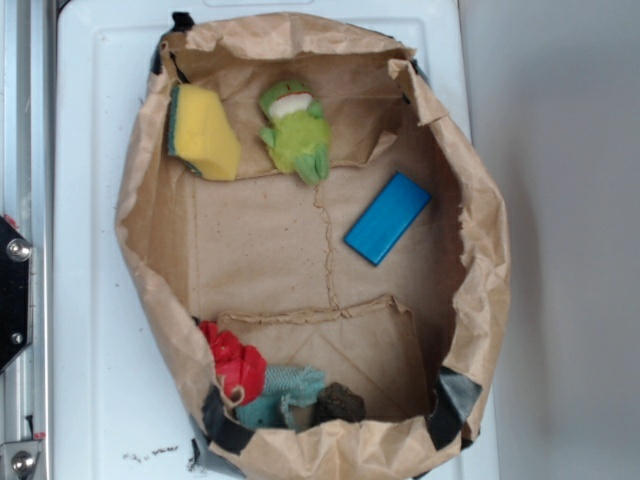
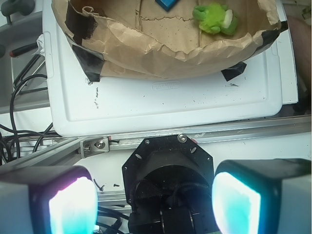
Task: Grab the blue block.
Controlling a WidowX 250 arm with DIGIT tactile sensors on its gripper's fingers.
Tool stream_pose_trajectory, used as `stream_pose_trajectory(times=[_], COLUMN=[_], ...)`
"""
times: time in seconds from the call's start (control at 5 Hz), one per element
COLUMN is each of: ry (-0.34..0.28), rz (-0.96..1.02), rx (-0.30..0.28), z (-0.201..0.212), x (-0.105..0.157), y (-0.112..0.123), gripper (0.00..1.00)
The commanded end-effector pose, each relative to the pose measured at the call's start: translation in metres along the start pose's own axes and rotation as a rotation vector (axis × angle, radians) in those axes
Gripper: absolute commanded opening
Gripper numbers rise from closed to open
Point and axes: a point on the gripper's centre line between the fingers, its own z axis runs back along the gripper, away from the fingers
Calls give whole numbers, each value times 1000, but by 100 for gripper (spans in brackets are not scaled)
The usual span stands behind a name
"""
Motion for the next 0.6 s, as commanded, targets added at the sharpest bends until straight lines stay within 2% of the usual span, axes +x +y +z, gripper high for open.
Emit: stream_pose_trajectory(times=[0.0,0.2,0.4], ry=[0,-67,-88], rz=[0,42,98], rx=[0,-2,-43], z=[0,-9,-17], x=[0,49,84], y=[0,-9,-8], gripper=[100,100,100])
